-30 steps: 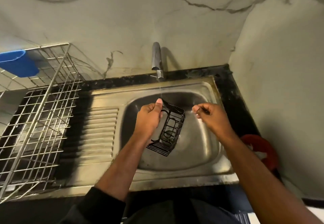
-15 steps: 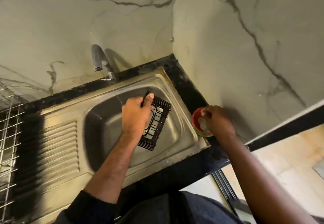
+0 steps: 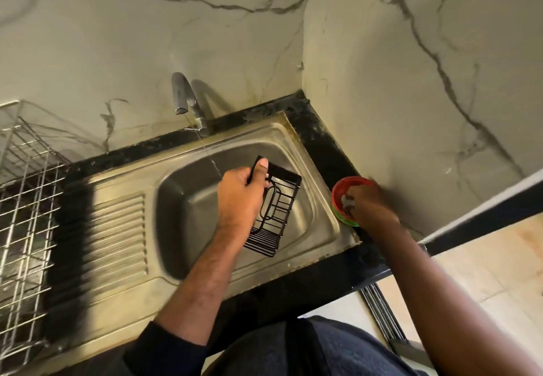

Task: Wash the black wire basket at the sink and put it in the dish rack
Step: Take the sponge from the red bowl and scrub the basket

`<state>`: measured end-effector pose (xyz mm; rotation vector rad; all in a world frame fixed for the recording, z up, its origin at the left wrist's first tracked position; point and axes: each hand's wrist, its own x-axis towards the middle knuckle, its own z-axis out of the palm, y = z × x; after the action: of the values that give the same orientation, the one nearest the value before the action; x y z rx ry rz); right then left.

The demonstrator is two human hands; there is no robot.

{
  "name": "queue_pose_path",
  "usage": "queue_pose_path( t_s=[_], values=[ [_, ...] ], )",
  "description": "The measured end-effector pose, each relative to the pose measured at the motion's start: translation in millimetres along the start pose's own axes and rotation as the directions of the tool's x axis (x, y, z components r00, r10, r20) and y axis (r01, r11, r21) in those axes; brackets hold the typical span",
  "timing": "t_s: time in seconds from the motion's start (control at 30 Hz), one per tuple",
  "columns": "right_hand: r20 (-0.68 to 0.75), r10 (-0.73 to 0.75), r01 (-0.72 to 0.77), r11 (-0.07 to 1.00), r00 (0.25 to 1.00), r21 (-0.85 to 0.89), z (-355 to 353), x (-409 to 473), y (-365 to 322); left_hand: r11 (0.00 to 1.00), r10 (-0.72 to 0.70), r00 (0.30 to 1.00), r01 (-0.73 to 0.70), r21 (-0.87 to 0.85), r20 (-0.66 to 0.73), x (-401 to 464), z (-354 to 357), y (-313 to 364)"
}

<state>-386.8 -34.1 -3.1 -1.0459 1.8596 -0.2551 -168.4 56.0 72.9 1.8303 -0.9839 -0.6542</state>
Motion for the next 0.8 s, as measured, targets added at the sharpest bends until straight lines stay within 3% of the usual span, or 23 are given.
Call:
queue_pose_path(
  t_s=[0.03,0.1,0.17,0.3,0.37,0.53,0.7,0.8],
  values=[
    [-0.002,-0.081,0.078,0.974,0.997,-0.215,-1,-4,-3,1.000,-0.016,1.000,0.016,-0.008,-0.001,-1,-4,0],
    [-0.008,-0.384,0.319,0.779,0.923,-0.540,-5,-20,-9,0.999,-0.028,1.000,0.028,-0.019,-0.004,-2,-11,-1],
    [-0.028,-0.628,0.484,0.627,0.778,-0.610,-6,-36,-13,1.000,-0.018,0.999,0.017,-0.010,-0.033,-2,-19,-4],
    [-0.069,-0.820,0.753,0.551,0.568,-0.359,2,-70,-45,1.000,-0.007,0.998,0.007,-0.006,-0.065,2,-35,-11],
    [-0.041,-0.889,0.870,0.455,0.456,-0.187,13,-92,-66,0.999,0.012,0.996,-0.009,0.043,-0.085,3,-45,-13],
    [0.073,-0.976,0.977,0.210,0.207,0.045,55,-142,-101,0.996,0.026,0.985,-0.011,0.086,-0.173,9,-90,-26],
    [0.191,-0.969,0.987,0.148,0.157,-0.060,103,-169,-114,0.997,0.068,0.981,-0.071,-0.010,-0.183,7,-150,-31],
    [0.132,-0.958,0.961,0.234,0.253,-0.146,127,-167,-118,0.985,0.133,0.979,-0.147,-0.086,-0.156,8,-181,-44]
  ],
)
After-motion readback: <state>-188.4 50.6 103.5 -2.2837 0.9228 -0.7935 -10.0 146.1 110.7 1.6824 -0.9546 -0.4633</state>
